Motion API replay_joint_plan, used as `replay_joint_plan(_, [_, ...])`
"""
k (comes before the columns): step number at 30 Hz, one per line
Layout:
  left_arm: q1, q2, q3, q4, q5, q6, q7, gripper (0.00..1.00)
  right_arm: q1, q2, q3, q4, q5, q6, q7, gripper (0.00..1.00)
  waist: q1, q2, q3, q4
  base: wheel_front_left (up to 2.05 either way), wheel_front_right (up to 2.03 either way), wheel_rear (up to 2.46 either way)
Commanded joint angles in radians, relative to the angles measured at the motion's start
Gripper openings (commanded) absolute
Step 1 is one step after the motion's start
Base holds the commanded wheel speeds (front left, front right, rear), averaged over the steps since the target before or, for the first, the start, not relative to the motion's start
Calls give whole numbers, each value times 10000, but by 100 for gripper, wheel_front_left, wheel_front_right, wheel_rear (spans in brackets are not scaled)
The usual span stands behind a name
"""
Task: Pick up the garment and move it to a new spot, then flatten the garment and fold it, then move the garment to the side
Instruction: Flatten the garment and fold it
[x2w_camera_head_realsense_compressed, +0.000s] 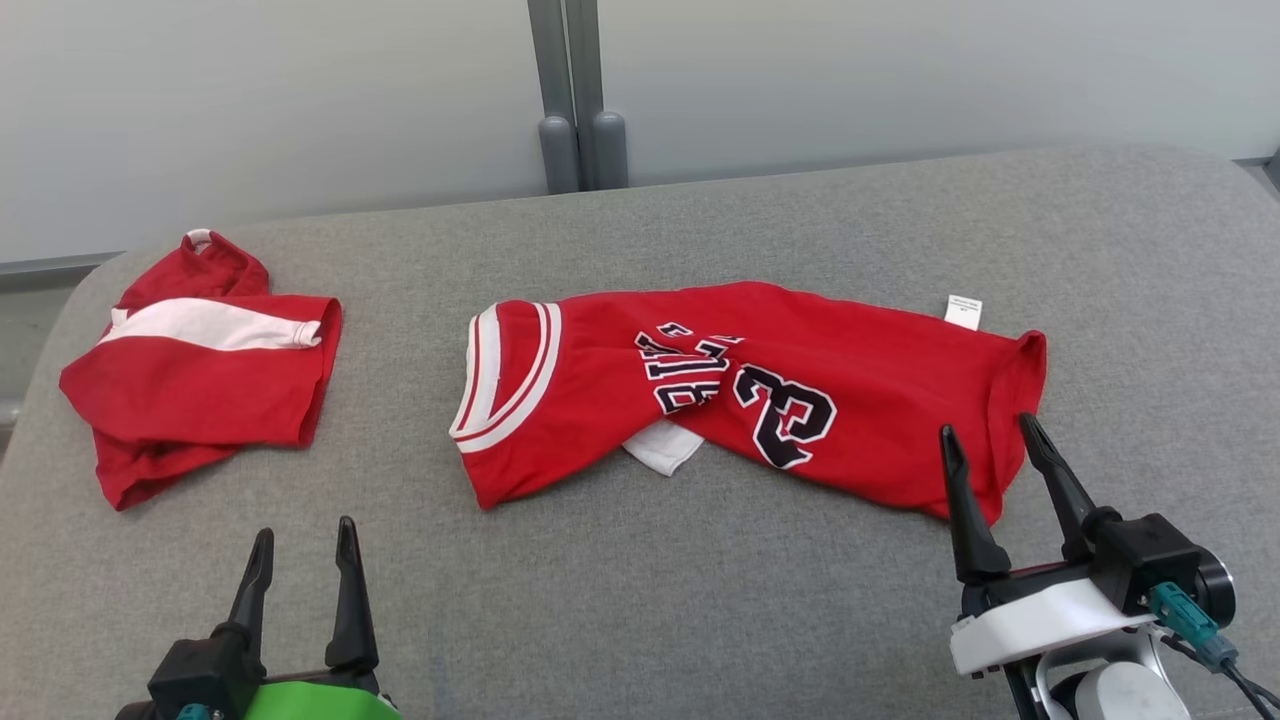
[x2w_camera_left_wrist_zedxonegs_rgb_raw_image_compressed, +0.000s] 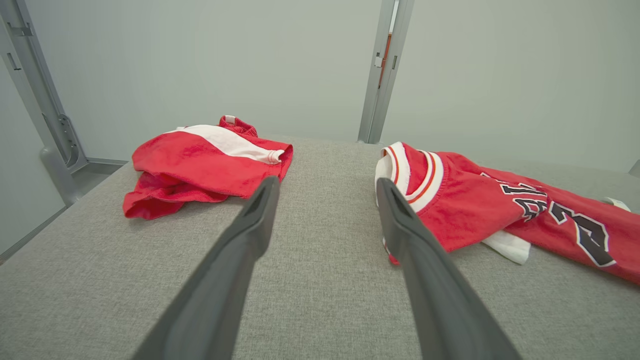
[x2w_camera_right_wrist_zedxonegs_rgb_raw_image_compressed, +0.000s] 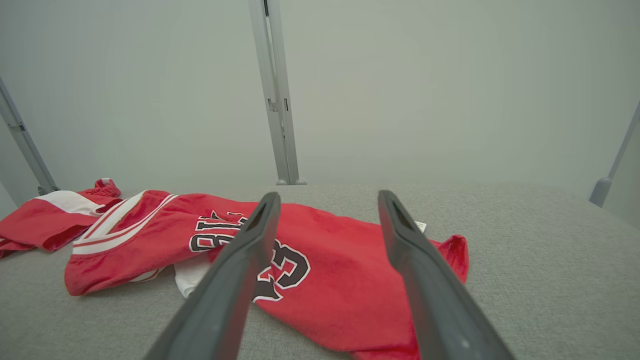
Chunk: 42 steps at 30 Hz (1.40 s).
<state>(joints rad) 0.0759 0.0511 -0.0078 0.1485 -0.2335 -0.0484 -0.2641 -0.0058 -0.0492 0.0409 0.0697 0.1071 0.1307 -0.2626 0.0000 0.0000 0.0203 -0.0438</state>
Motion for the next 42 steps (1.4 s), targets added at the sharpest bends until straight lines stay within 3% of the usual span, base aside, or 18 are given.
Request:
replay_joint_plan(1, [-71,-3,6,29,12,-22,-6,100,-64,-22,-19,16,37,1,-35,100,0,0,13,6,0,0,0])
replay_joint_plan(14, [-322,-3,-215,182,-139,17,-6,100,-237,-22,-69,-60,46,1,-35,100,0,0,346,10,0,0,0])
replay_joint_plan(25, [-2131,10,-1367,2874,-114,-363,3,100,-776,-20,-9,-91,108,1,-35,100,0,0,1536,-679,0,0,0])
replay_joint_plan(37, [-3560,168,-951,4165,-541,-524,-3,100,-1111,-19,-82,-169,295,1,-35,100,0,0,2322,-1459,0,0,0])
replay_joint_plan(38, [-3595,163,-981,4168,-563,-567,-3,73,-1119,-19,-95,-166,308,1,-35,100,0,0,2334,-1478,0,0,0])
replay_joint_plan(39, [-3662,162,-1006,4084,-528,-606,-3,17,-1130,-20,-117,-161,322,1,-35,100,0,0,2342,-1491,0,0,0])
replay_joint_plan(40, [-3714,161,-1047,3939,-479,-651,-5,0,-1136,-17,-130,-157,328,1,-35,100,0,0,2342,-1493,0,0,0])
replay_joint_plan(42, [-3706,134,-1154,3596,-440,-706,-4,0,-1124,-20,-197,-148,321,1,-35,100,0,0,2315,-1451,0,0,0])
